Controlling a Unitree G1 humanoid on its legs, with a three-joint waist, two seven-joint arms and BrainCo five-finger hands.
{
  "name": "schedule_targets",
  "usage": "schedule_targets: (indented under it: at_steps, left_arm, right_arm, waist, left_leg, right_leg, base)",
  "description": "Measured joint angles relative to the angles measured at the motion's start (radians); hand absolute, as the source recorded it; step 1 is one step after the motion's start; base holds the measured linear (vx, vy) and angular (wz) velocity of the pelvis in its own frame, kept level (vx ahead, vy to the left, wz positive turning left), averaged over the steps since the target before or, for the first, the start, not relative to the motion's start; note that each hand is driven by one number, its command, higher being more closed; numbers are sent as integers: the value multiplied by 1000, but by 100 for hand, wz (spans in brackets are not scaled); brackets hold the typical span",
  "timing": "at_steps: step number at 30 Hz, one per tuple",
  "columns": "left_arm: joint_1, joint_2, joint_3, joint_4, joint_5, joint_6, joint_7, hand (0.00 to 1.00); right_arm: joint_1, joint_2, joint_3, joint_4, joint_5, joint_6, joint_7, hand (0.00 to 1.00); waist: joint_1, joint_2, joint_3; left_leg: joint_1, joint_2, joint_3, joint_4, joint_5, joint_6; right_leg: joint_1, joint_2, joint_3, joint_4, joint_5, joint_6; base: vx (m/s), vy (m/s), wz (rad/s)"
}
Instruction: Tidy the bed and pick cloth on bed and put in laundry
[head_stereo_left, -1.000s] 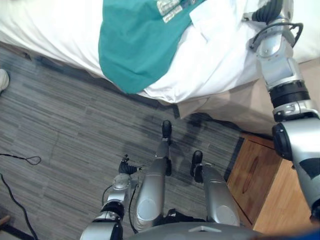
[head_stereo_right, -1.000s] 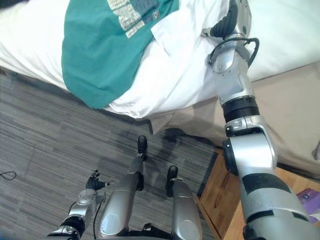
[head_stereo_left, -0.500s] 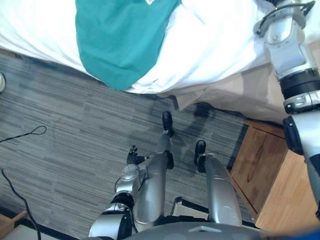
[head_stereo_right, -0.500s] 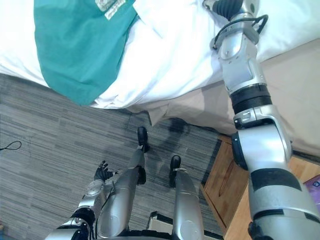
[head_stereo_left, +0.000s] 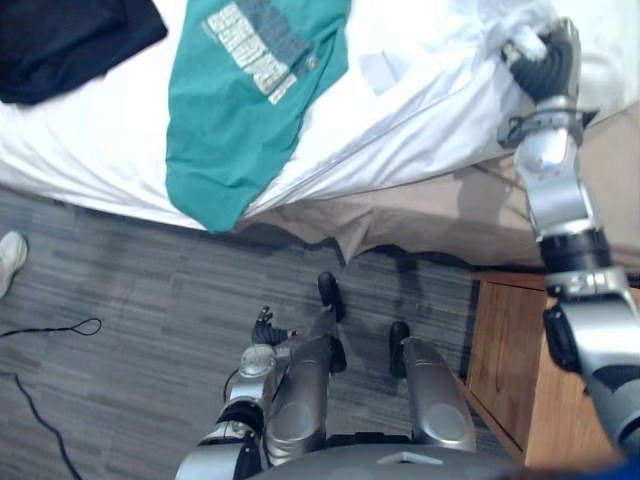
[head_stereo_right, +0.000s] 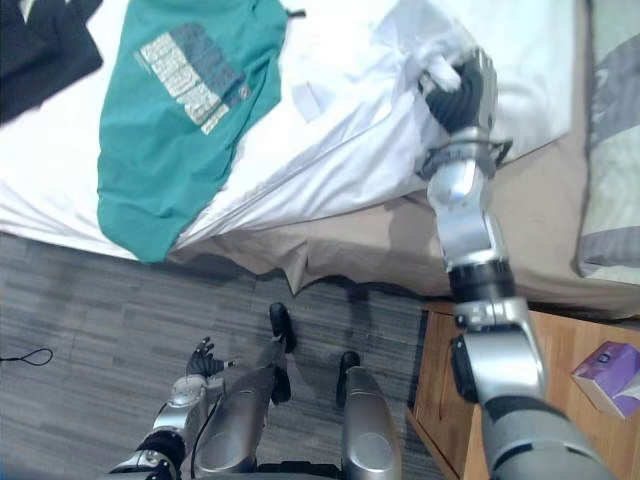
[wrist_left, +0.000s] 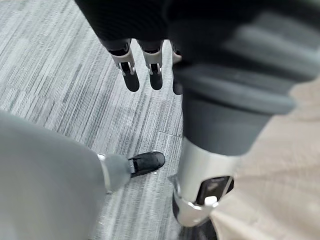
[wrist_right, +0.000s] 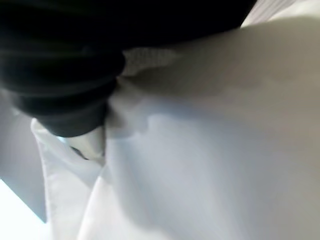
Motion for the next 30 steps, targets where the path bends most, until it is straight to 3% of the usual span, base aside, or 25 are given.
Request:
schedule_targets:
  at_steps: [6, 7, 17, 20, 27, 30]
  left_arm:
    - [73, 0, 0, 13, 39, 22, 0, 0]
    - [81, -1, -1, 24, 45, 24, -1, 0]
    - [148, -43, 62, 37, 79, 44, -12, 0]
    - [159, -53, 69, 37, 82, 55, -11, 0]
    - [179, -64, 82, 36, 85, 63, -10, 0]
    - [198, -66, 111, 34, 85, 63, -7, 0]
  right_arm:
    - [287, 132, -88, -85, -7, 0, -18, 100]
    - [321, 152, -88, -86, -8, -1, -24, 0]
    - [657, 377, -96, -118, 29, -32, -40, 0]
    - [708, 387, -101, -117, 44, -36, -45, 0]
    - [842, 450, -245, -107, 142, -40, -87, 0]
    - [902, 460, -308, -106, 161, -39, -116, 0]
  waist:
    - [-31, 0, -66]
    - [-34, 2, -70]
    - [-59, 34, -153]
    - [-75, 45, -165]
    - [-90, 42, -188]
    - [-102, 21, -202]
  left_leg:
    - [78, -3, 21, 0, -19, 6]
    - [92, -2, 25, 0, -23, 2]
    - [180, 7, 89, 1, -59, -23]
    - [196, 11, 110, 0, -70, -16]
    - [210, 26, 157, -5, -98, -5]
    - [237, 29, 173, -5, -104, -3]
  right_leg:
    - [98, 1, 32, -79, 9, 14]
    - [112, 2, 41, -89, 13, 19]
    - [187, 4, 118, -161, 40, 33]
    - [204, 6, 131, -182, 48, 35]
    - [221, 18, 164, -221, 75, 36]
    - [245, 17, 164, -225, 78, 38]
  base:
    - [64, 4, -16]
    - [46, 5, -20]
    - [31, 4, -25]
    - [2, 11, -27]
    - [27, -9, -21]
    - [49, -11, -10]
